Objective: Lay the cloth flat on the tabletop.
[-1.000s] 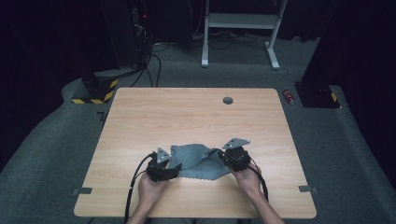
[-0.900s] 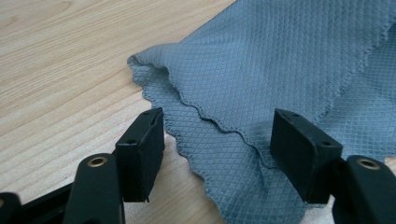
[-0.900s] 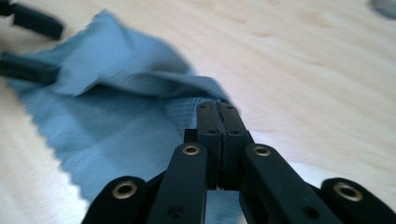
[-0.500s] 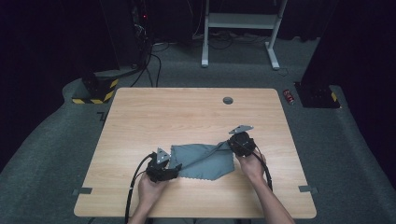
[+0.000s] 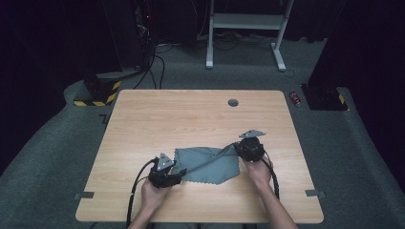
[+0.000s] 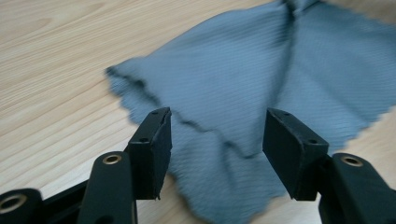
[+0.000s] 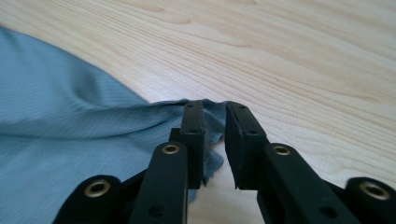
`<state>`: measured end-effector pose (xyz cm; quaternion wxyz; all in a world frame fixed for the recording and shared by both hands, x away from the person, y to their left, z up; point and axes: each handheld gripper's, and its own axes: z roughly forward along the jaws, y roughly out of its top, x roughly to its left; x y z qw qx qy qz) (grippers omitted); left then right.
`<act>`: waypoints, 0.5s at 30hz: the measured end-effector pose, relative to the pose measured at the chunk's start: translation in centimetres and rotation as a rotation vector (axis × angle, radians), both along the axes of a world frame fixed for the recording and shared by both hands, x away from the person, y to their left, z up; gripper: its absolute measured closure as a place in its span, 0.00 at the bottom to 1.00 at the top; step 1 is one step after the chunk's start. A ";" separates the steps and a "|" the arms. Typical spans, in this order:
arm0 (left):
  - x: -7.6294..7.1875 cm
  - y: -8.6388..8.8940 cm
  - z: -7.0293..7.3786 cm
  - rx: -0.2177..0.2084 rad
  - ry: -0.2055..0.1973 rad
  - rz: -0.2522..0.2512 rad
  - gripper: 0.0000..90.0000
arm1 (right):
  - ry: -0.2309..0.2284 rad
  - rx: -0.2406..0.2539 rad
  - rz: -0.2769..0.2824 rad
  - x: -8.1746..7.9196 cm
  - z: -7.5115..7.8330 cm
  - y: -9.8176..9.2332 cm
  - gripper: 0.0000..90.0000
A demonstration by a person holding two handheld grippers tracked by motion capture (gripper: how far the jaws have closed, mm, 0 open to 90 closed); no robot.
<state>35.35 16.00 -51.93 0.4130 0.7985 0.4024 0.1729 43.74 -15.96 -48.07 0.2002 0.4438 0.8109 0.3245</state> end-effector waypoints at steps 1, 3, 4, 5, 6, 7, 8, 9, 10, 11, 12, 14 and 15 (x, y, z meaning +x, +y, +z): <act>0.0 0.0 0.0 0.000 0.000 0.000 0.47 | 0.000 0.000 0.000 0.0 0.0 0.0 0.85; -0.1 -0.8 0.7 0.006 0.002 -0.047 0.46 | -0.015 -0.005 0.019 -1.1 0.3 0.0 0.84; -0.3 -1.9 1.3 0.046 -0.002 -0.089 0.46 | -0.013 0.009 0.050 -2.0 0.4 0.0 0.83; -0.3 -1.9 1.3 0.046 -0.002 -0.089 0.47 | -0.013 0.009 0.050 -2.0 0.4 0.0 0.83; 0.0 -3.0 1.7 0.106 -0.003 -0.107 0.49 | 0.007 0.031 0.088 -2.9 0.2 0.2 0.82; 0.0 -3.0 1.7 0.106 -0.003 -0.107 0.51 | 0.007 0.031 0.088 -2.9 0.2 0.2 0.82; 0.5 -3.7 1.6 0.128 0.015 -0.119 0.55 | 0.023 0.022 0.128 -3.8 -0.3 0.8 0.81; 0.5 -3.7 1.6 0.128 0.015 -0.119 0.58 | 0.023 0.022 0.128 -3.8 -0.3 0.8 0.81; 1.3 -4.4 1.4 0.176 0.039 -0.120 0.63 | 0.038 0.029 0.164 -4.7 -0.8 1.3 0.80; 1.6 -4.6 1.3 0.183 0.053 -0.121 0.66 | 0.046 0.036 0.174 -5.0 -1.0 1.6 0.79; 1.6 -4.6 1.3 0.183 0.053 -0.121 0.69 | 0.046 0.036 0.174 -5.0 -1.0 1.6 0.79; 2.5 -5.4 1.0 0.211 0.082 -0.145 0.77 | 0.056 0.033 0.207 -5.7 -1.6 2.5 0.76; 2.6 -5.6 1.0 0.217 0.082 -0.153 0.81 | 0.056 0.027 0.213 -5.8 -1.7 2.8 0.76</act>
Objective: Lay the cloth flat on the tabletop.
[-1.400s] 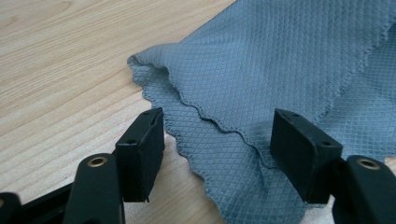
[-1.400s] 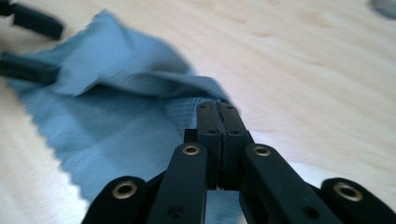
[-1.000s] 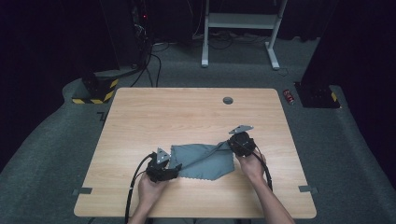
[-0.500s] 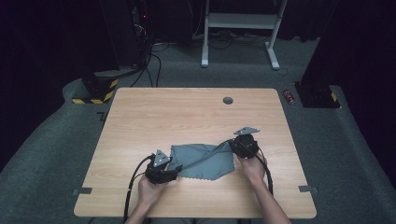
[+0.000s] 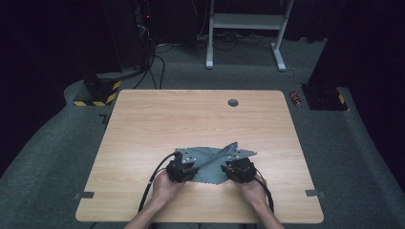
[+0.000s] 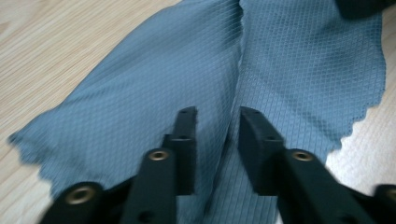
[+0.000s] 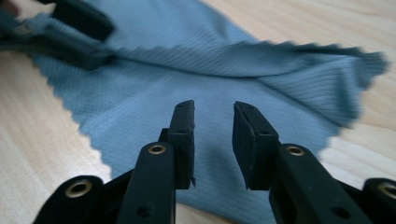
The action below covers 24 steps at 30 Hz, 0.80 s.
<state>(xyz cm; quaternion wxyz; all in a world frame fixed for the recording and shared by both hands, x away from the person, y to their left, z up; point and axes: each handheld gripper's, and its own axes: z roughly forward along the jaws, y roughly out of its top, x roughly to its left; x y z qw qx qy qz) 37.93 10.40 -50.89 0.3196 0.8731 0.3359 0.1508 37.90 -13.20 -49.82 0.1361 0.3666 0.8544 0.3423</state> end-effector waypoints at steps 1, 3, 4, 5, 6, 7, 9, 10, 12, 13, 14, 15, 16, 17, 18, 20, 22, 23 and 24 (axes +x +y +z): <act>0.1 -0.2 0.1 0.006 0.002 -0.007 0.85 | 0.002 -0.002 0.001 -0.1 -0.1 0.2 0.75; 0.2 -0.4 0.2 0.008 -0.003 -0.018 0.95 | 0.003 -0.007 0.006 -0.2 -0.5 0.6 0.73; 0.4 -0.5 0.4 0.007 -0.007 -0.021 0.99 | 0.000 -0.010 0.008 -0.2 -0.6 0.7 0.71; 0.8 -0.5 0.8 -0.006 -0.006 -0.021 1.00 | 0.002 -0.011 0.010 -0.3 -0.7 0.8 0.71; 0.8 -0.5 0.8 -0.006 -0.006 -0.021 1.00 | 0.006 -0.010 0.011 -0.4 -0.8 0.9 0.70; 1.4 -0.5 1.3 -0.015 0.004 -0.015 1.00 | 0.002 -0.020 0.020 -0.5 -0.9 1.0 0.69; 2.2 -0.1 2.2 -0.032 -0.005 0.001 1.00 | 0.001 -0.035 0.030 -0.8 -1.1 1.2 0.68; 2.8 0.2 2.8 -0.043 -0.015 0.014 1.00 | -0.004 -0.040 0.037 -1.0 -1.1 1.3 0.68; 3.9 0.6 3.6 -0.062 -0.024 0.040 1.00 | -0.013 -0.063 0.050 -1.3 -1.2 1.4 0.68; 3.9 0.6 3.6 -0.062 -0.024 0.040 1.00 | -0.013 -0.063 0.050 -1.3 -1.2 1.4 0.68; 5.6 1.0 4.5 -0.082 -0.027 0.084 1.00 | -0.015 -0.064 0.054 -1.5 -1.4 1.4 0.69; 6.5 1.1 4.8 -0.082 -0.024 0.105 1.00 | -0.011 -0.057 0.051 -1.6 -1.5 1.4 0.69; 7.4 1.2 5.1 -0.074 -0.024 0.120 1.00 | -0.012 -0.051 0.051 -1.6 -1.5 1.3 0.69; 7.4 1.2 5.1 -0.074 -0.024 0.120 1.00 | -0.012 -0.051 0.051 -1.6 -1.5 1.3 0.69; 8.4 1.3 5.3 -0.064 -0.027 0.142 1.00 | -0.014 -0.050 0.053 -1.6 -1.5 1.3 0.69; 10.3 1.3 5.2 -0.026 -0.039 0.193 1.00 | -0.013 -0.048 0.051 -1.6 -1.5 1.3 0.69; 10.9 1.3 5.0 -0.007 -0.043 0.214 1.00 | -0.013 -0.049 0.052 -1.6 -1.5 1.3 0.69; 11.5 1.4 4.6 0.003 -0.039 0.239 1.00 | -0.013 -0.049 0.053 -1.6 -1.5 1.2 0.69; 12.0 1.5 4.2 0.007 -0.033 0.270 0.97 | -0.010 -0.048 0.053 -1.6 -1.5 1.2 0.69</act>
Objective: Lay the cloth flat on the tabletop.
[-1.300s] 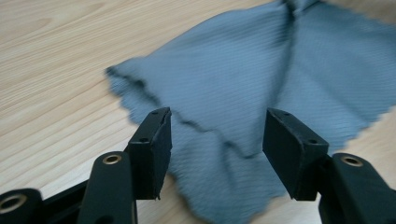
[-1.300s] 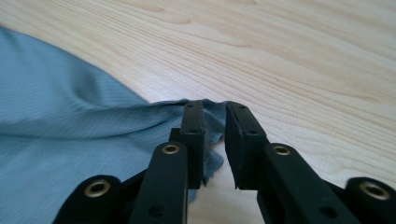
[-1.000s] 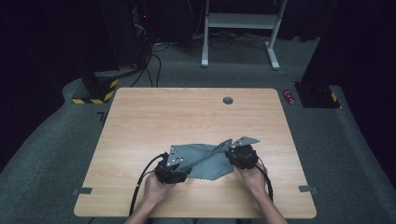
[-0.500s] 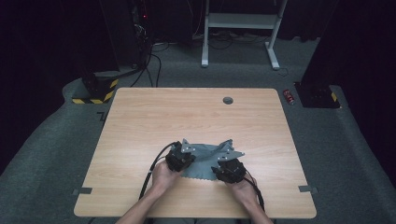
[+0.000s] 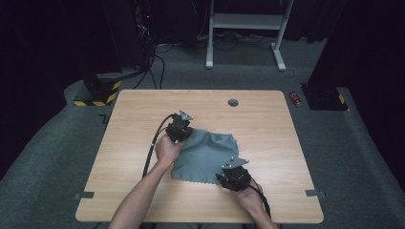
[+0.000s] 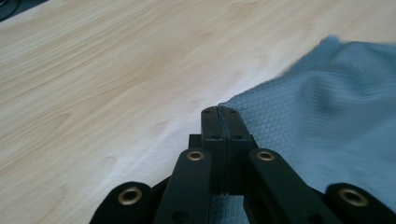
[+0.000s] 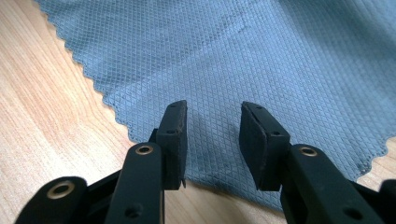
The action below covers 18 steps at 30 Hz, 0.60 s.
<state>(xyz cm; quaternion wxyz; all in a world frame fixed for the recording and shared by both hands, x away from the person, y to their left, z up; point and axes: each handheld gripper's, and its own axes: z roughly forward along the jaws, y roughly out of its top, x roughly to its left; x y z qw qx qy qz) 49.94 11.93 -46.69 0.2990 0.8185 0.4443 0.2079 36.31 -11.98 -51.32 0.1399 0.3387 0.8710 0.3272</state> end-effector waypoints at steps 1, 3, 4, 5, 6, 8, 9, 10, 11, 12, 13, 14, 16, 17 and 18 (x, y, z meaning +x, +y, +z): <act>0.4 0.2 -0.5 -0.021 0.020 0.037 0.83 | 0.008 0.004 0.000 0.1 0.0 -0.1 0.70; -0.2 0.3 -0.7 -0.056 0.010 0.033 0.71 | 0.010 0.007 0.004 0.2 0.0 -0.2 0.70; -0.8 0.3 -0.8 -0.064 0.006 0.016 0.69 | 0.011 0.008 0.004 0.2 0.0 -0.3 0.70; -0.8 0.3 -0.8 -0.064 0.006 0.016 0.67 | 0.011 0.008 0.004 0.2 0.0 -0.3 0.70; -2.0 0.3 -0.8 -0.071 -0.007 -0.020 0.65 | 0.009 0.014 -0.002 0.2 0.0 -0.4 0.69; -2.9 0.2 -0.8 -0.078 -0.017 -0.035 0.64 | 0.003 0.014 -0.007 0.3 0.1 -0.4 0.69; -4.1 0.3 -0.9 -0.092 -0.029 -0.058 0.64 | -0.004 0.020 -0.014 0.3 0.1 -0.5 0.70; -5.7 0.4 -1.1 -0.101 -0.037 -0.088 0.65 | -0.011 0.037 -0.037 0.6 0.3 -0.7 0.70; -6.5 0.4 -1.2 -0.101 -0.034 -0.104 0.65 | -0.011 0.039 -0.044 0.8 0.4 -0.8 0.70; -6.5 0.4 -1.2 -0.101 -0.034 -0.104 0.66 | -0.011 0.039 -0.044 0.8 0.4 -0.8 0.70; -8.0 0.4 -1.6 -0.090 -0.033 -0.142 0.67 | -0.009 0.042 -0.061 1.2 0.5 -0.8 0.71; -8.0 0.4 -1.6 -0.090 -0.033 -0.142 0.67 | -0.009 0.042 -0.061 1.2 0.5 -0.8 0.71; -9.1 0.4 -2.0 -0.073 -0.023 -0.170 0.68 | -0.005 0.046 -0.071 1.5 0.4 -0.9 0.71; -9.6 0.4 -2.3 -0.066 -0.013 -0.178 0.68 | -0.005 0.046 -0.071 1.5 0.4 -0.9 0.71; -10.0 0.6 -2.8 -0.060 0.004 -0.181 0.69 | 0.010 0.030 -0.074 1.6 0.1 -0.9 0.71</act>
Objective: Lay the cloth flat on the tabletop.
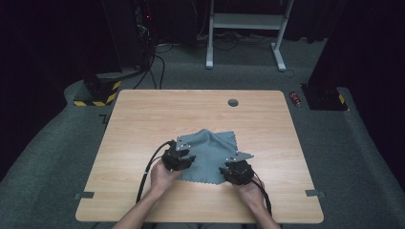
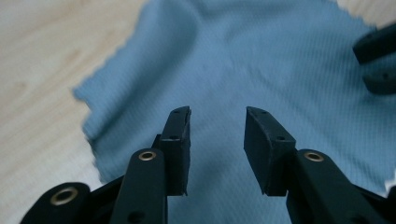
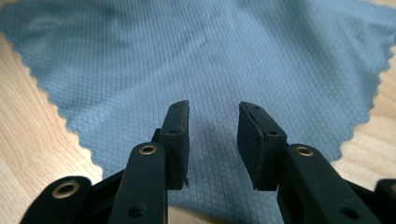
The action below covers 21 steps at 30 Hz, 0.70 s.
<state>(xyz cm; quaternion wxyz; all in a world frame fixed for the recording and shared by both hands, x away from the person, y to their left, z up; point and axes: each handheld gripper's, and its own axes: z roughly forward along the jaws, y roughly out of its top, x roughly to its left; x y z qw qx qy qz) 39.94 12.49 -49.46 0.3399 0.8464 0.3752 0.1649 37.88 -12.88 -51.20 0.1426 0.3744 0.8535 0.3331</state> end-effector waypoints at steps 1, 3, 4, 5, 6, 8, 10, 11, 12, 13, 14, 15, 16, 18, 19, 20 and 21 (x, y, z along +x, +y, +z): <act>-0.1 0.2 -0.3 0.005 0.012 -0.001 0.69 | 0.002 -0.011 0.007 0.0 -0.1 0.0 0.71; -0.2 0.4 -0.8 0.007 0.031 -0.001 0.69 | -0.004 -0.023 0.012 -0.3 -0.1 0.1 0.71; -0.2 0.4 -0.8 0.007 0.031 -0.001 0.69 | -0.007 -0.030 0.018 -0.4 -0.1 0.0 0.71; -0.4 0.5 -1.5 0.011 0.078 -0.004 0.68 | -0.008 -0.033 0.020 -0.6 -0.1 0.0 0.71; -0.6 0.6 -1.6 0.004 0.070 -0.012 0.65 | -0.012 -0.029 0.024 -0.7 -0.1 -0.2 0.70; -0.9 0.6 -1.6 0.008 0.064 -0.013 0.63 | -0.014 -0.027 0.027 -0.9 -0.2 -0.2 0.70; -1.5 0.5 -1.7 0.015 0.053 -0.023 0.62 | -0.027 -0.026 0.034 -1.5 -0.2 -0.5 0.70; -2.5 0.6 -1.9 0.003 0.031 -0.023 0.62 | -0.027 -0.025 0.036 -1.8 -0.3 -0.6 0.71; -2.5 0.6 -1.9 0.003 0.031 -0.023 0.62 | -0.027 -0.025 0.036 -1.8 -0.3 -0.6 0.71; -3.3 0.7 -2.0 -0.003 0.027 -0.031 0.62 | -0.026 -0.029 0.047 -2.2 -0.2 -0.7 0.70; -3.3 0.7 -2.0 -0.003 0.027 -0.031 0.62 | -0.024 -0.026 0.049 -2.4 -0.2 -0.8 0.70; -3.9 0.7 -2.0 -0.005 0.022 -0.031 0.62 | -0.022 -0.024 0.056 -2.7 -0.2 -0.9 0.70; -4.7 0.7 -2.1 -0.009 0.019 -0.032 0.62 | -0.022 -0.024 0.062 -2.9 -0.2 -1.0 0.70; -5.4 0.7 -2.1 -0.005 0.017 -0.032 0.62 | -0.022 -0.027 0.076 -3.3 -0.2 -1.1 0.70; -5.4 0.7 -2.1 -0.005 0.017 -0.032 0.62 | -0.022 -0.027 0.076 -3.3 -0.2 -1.1 0.70; -5.8 0.7 -2.0 -0.007 0.023 -0.031 0.61 | -0.014 -0.030 0.087 -3.5 -0.1 -1.1 0.70; -5.9 0.7 -2.0 0.001 0.018 -0.030 0.61 | -0.014 -0.030 0.087 -3.5 -0.1 -1.1 0.70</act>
